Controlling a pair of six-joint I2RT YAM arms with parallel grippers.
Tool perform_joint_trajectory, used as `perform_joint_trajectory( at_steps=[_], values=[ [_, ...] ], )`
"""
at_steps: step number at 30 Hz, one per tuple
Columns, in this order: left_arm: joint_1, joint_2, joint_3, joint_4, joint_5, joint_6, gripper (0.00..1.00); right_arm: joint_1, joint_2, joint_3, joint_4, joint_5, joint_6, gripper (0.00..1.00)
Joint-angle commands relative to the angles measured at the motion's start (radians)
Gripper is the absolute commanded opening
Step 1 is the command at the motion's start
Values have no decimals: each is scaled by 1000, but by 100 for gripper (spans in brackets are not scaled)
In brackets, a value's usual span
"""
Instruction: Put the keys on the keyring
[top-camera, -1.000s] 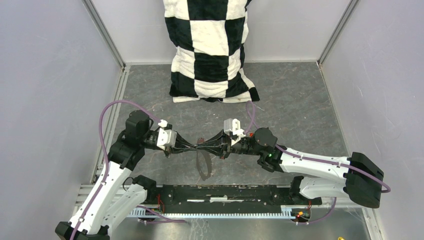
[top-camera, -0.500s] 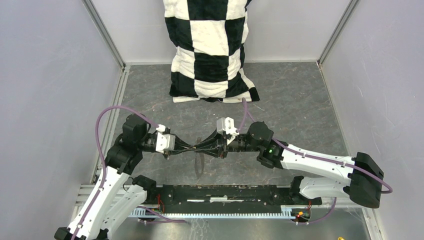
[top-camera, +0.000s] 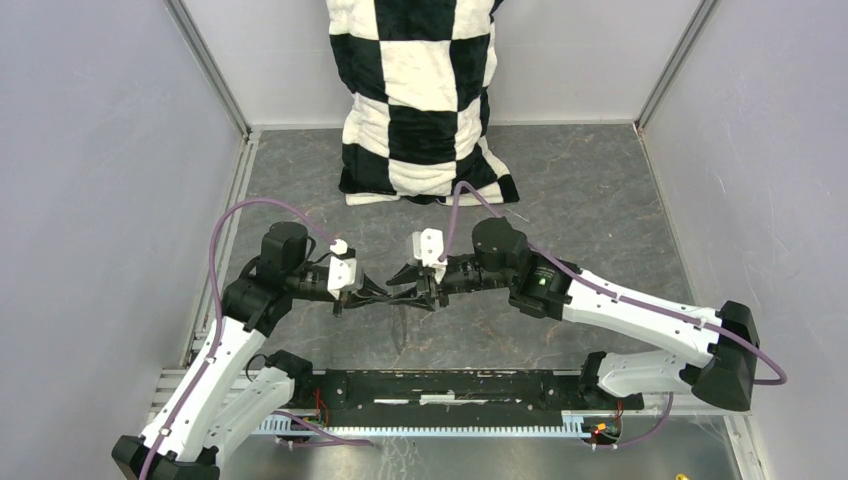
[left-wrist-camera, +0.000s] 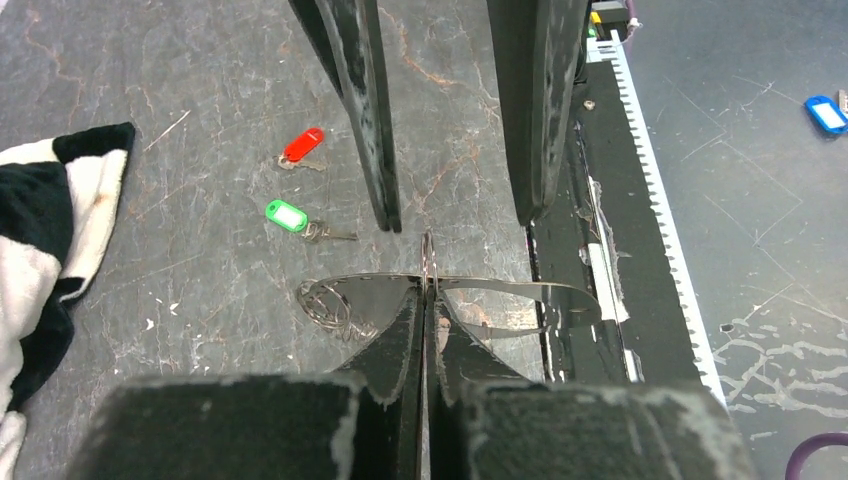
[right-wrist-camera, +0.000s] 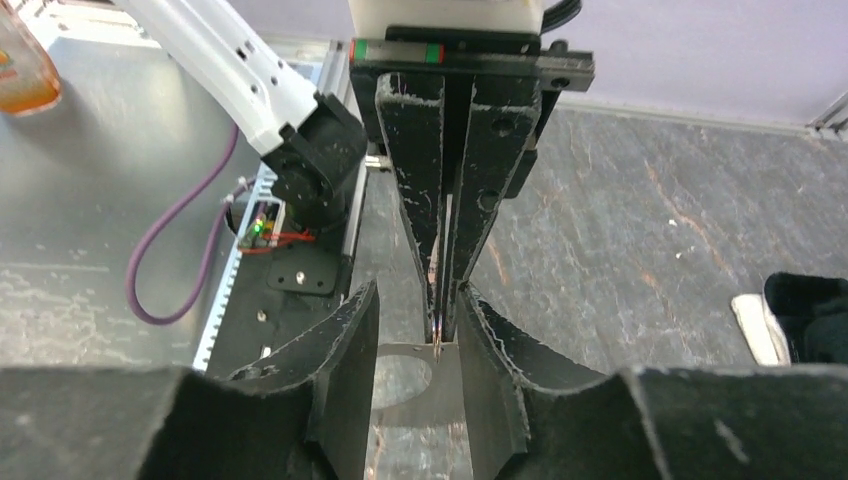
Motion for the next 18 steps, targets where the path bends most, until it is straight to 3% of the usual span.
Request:
perform_joint_trajectory(
  at_steps=[1,6,18],
  values=[
    [-3,16,49,1,-3,-13,2,-3,45,106,-204,-6,-114,41],
    [-3,29,57,0,-2,-29,2,-3,102,198,-333,13,-183,39],
    [-5,26,58,0,9,-27,2,-2,146,271,-401,22,-231,28]
  ],
)
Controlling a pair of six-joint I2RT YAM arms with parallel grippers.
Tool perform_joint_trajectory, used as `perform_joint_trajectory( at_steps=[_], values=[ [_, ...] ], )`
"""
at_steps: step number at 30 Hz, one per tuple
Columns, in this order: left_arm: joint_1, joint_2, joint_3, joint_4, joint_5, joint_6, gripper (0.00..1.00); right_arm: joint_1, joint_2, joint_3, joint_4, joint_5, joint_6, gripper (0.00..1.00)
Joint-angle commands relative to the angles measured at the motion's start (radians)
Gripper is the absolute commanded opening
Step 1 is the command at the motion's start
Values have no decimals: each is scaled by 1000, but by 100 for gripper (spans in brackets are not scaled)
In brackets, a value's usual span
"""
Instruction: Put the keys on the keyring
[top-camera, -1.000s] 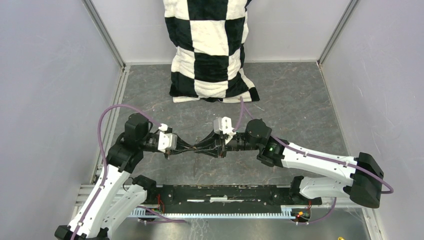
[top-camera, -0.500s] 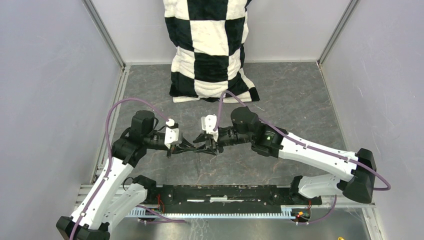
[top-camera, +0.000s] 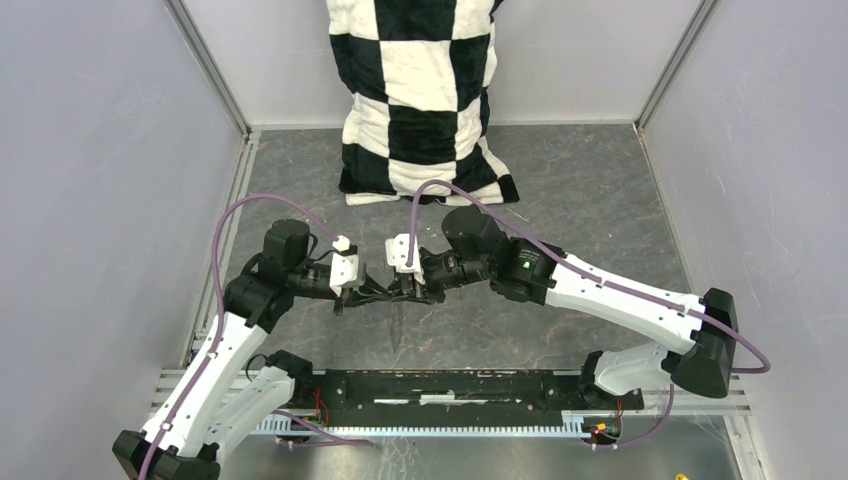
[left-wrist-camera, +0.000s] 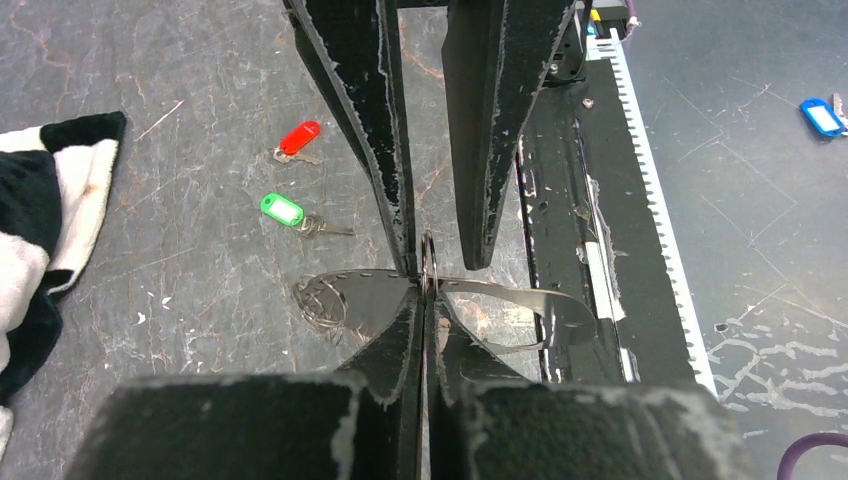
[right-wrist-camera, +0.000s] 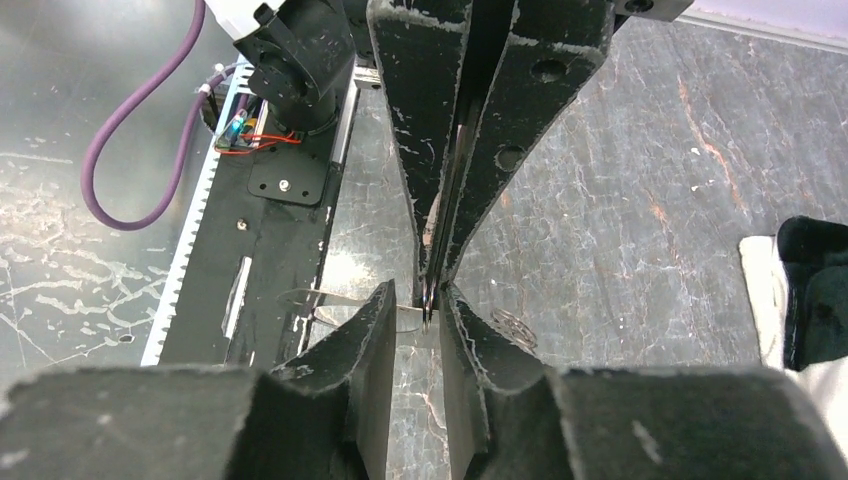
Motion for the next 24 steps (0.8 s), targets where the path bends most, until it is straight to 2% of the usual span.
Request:
perform_joint_trajectory(
  at_steps=[1,8,12,14,15,17,18,20,24],
  values=[
    [-5,-5,42,15,20,-25,2,-1,15,63,-17,5,-29,27],
    [-4,-9,43,14,35,-20,2,2,37,77,-13,3,-31,16],
    [-4,-9,52,12,43,-20,2,0,45,73,-9,12,-30,1],
    [-5,-8,56,12,50,-20,3,0,24,34,38,35,-13,1],
    [-4,-6,57,11,53,-22,12,-2,-1,5,75,42,-1,1],
    [-4,-6,55,12,56,-30,38,-11,-60,-76,190,38,44,1],
    [-5,-7,52,11,53,-34,45,-25,-99,-133,278,16,93,1],
    [-4,-11,44,12,39,-39,50,-54,-171,-262,492,-23,189,1],
    [-5,-28,18,27,26,-54,51,-77,-268,-479,864,-38,371,1]
  ],
)
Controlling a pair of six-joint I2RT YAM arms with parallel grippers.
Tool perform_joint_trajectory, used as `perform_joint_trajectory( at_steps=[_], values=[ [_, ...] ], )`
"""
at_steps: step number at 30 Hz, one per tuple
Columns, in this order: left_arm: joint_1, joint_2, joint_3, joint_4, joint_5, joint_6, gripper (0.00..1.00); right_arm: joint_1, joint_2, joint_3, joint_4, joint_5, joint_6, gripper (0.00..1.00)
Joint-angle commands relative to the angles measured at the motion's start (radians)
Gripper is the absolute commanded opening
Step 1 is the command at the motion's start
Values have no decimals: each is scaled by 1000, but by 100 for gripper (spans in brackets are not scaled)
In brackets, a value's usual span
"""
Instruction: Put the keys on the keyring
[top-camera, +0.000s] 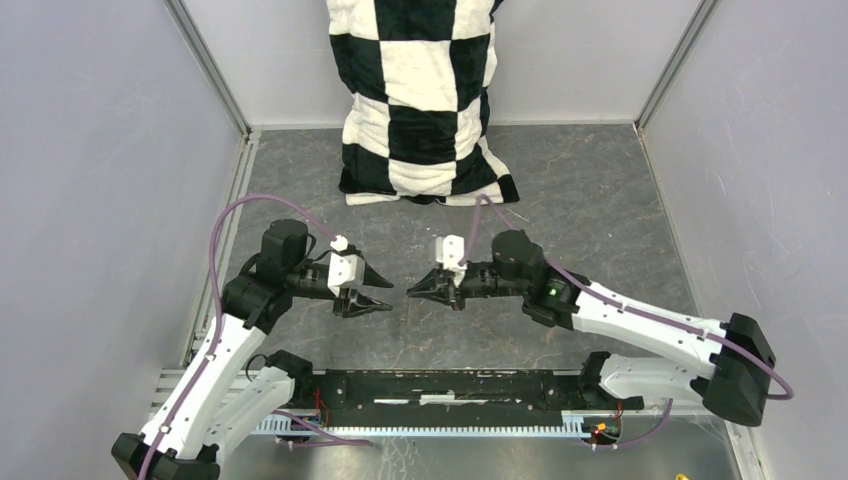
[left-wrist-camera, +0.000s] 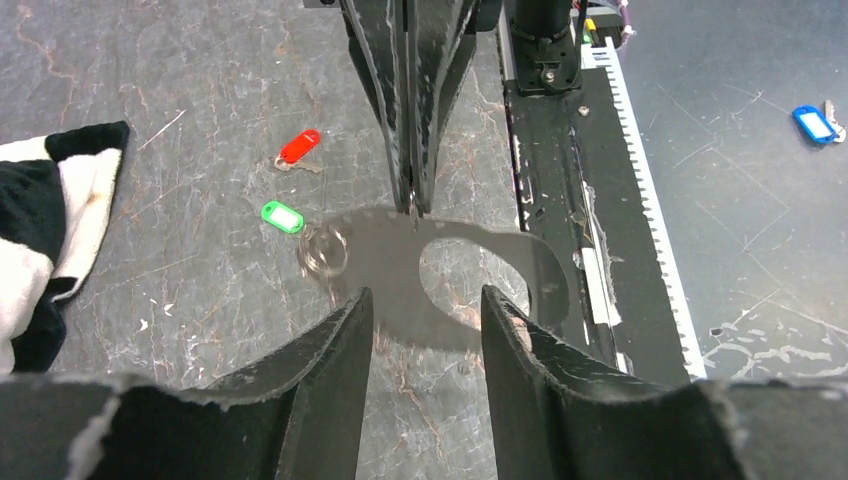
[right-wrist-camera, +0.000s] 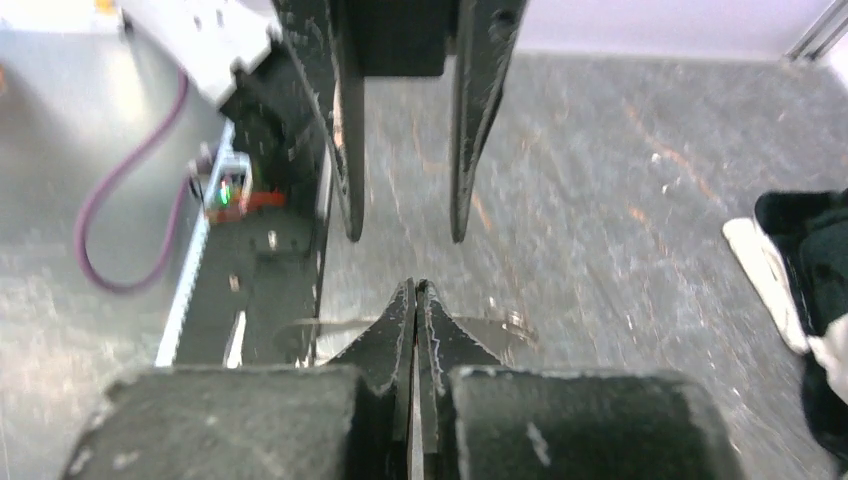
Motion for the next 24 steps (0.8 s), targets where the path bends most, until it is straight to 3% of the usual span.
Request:
perform_joint_trajectory(
  at_steps=[1,7,10,15,20,24],
  values=[
    [-5,-23,0,50,17,-70,51,-21,-81,-125,492,-30,217,1],
    [-4,-61,-74,237,81,-271,50,-23,-92,-259,833,-14,358,1],
    [-4,-69,-107,413,88,-440,49,-23,-75,-290,944,0,391,1],
    [-5,-54,-123,576,99,-604,48,-23,-29,-313,1086,4,440,1],
    [-22,-42,-163,866,82,-867,48,-23,24,-318,1188,2,479,1],
    [-72,-26,-170,956,61,-927,48,-22,61,-314,1244,4,499,1]
  ],
)
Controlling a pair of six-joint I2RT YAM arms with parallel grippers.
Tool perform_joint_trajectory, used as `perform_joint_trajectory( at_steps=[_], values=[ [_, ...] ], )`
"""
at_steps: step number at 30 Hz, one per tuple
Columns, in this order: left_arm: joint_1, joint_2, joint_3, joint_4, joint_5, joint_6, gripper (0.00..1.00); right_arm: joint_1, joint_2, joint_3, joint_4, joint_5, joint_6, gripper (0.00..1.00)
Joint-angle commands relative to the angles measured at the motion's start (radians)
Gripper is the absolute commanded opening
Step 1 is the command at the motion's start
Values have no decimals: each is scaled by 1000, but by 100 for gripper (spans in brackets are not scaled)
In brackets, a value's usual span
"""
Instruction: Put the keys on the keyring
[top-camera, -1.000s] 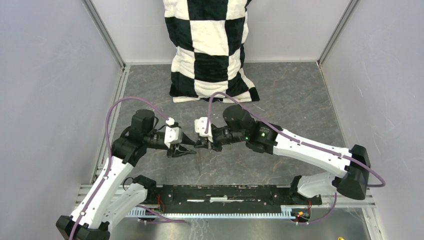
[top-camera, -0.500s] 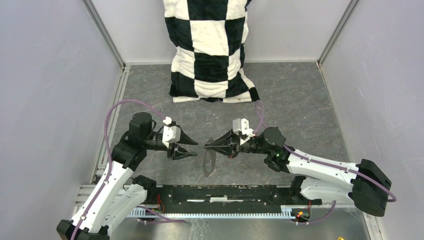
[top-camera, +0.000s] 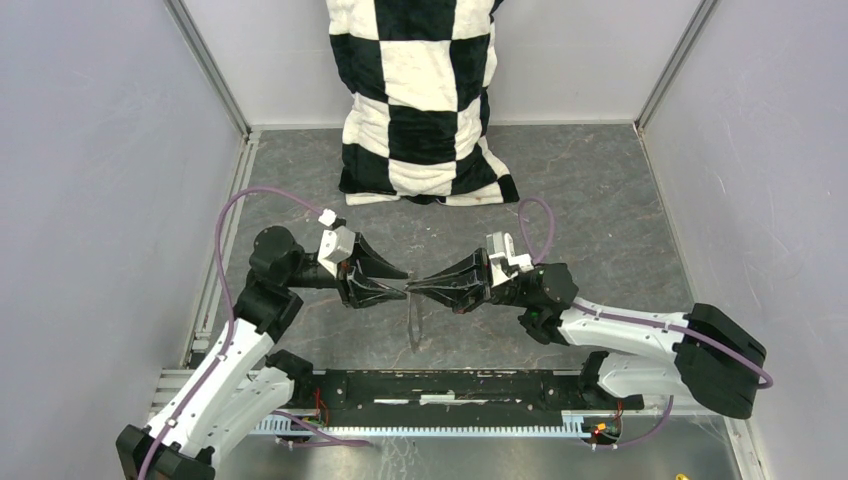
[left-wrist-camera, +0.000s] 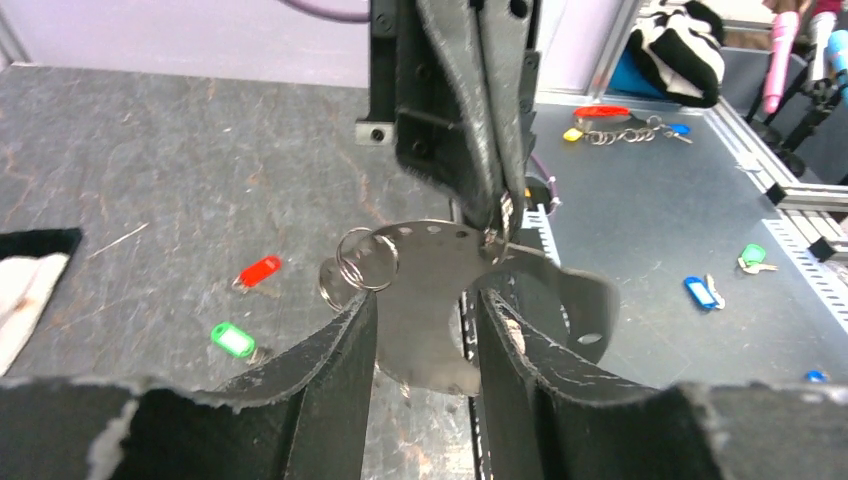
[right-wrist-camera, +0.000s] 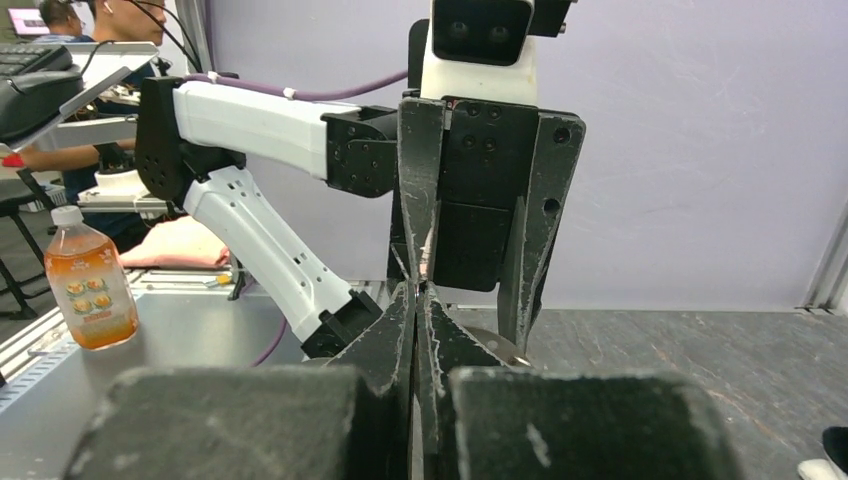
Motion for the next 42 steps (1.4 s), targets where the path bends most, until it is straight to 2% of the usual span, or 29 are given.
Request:
perform_joint_trajectory(
  at_steps=[1,17,22,27,29,37,39,41,42],
  values=[
    [-54,13,-8,203,-9,-179,48,1,33,5,183,13,48,1],
    [-138,33,17,223,-90,-143,46,9,117,18,280,16,86,1],
    [-138,9,38,185,-122,-100,37,8,114,-14,303,5,91,1],
    [-139,-27,58,50,-141,28,21,9,95,-33,302,-9,83,1],
    [-138,-40,63,21,-153,55,18,8,95,-32,299,-27,83,1],
    [-138,-25,84,-9,-179,71,29,8,102,-30,309,-47,95,1],
    [-138,-19,79,-5,-170,69,23,9,107,-27,311,-51,100,1],
    [-138,-23,71,4,-158,77,7,9,111,-24,314,-60,106,1],
    [-138,-28,66,8,-154,78,3,10,114,-21,312,-66,107,1]
  ],
)
